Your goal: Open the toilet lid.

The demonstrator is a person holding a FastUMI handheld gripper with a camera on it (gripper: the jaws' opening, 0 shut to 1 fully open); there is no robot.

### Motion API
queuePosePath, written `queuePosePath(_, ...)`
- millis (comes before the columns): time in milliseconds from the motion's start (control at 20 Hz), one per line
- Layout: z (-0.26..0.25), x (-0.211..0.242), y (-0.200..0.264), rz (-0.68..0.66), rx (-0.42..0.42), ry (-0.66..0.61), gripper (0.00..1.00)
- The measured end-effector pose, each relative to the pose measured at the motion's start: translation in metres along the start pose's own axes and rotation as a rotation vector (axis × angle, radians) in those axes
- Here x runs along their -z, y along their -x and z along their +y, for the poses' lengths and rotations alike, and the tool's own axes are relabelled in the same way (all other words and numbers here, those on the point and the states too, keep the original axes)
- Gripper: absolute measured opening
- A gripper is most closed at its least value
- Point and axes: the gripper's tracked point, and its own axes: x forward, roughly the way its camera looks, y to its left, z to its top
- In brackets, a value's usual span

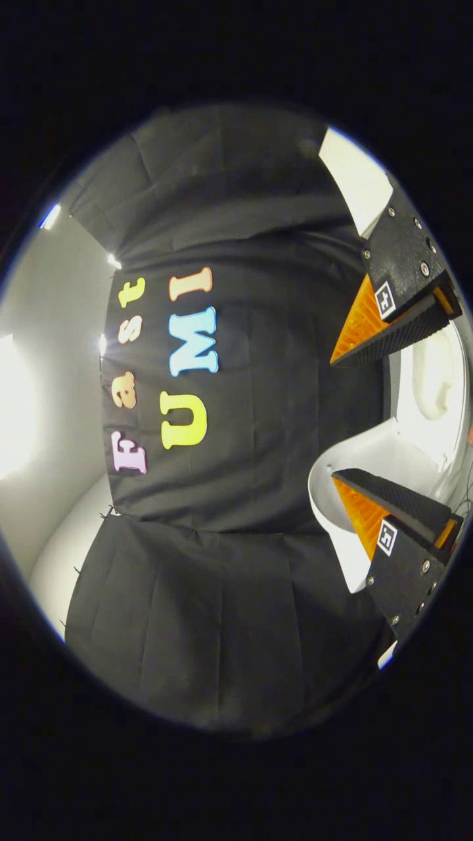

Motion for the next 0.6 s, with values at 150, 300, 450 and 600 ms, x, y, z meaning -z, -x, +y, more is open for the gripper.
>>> queuePosePath(150,-0.058,-0.007,0.000,-0.011,0.060,-0.005,0.95)
queuePosePath(300,-0.099,-0.011,0.001,-0.021,0.101,-0.020,0.94)
queuePosePath(450,-0.136,-0.016,0.001,-0.025,0.152,-0.027,0.95)
queuePosePath(600,-0.155,-0.024,0.001,-0.038,0.164,-0.031,0.94)
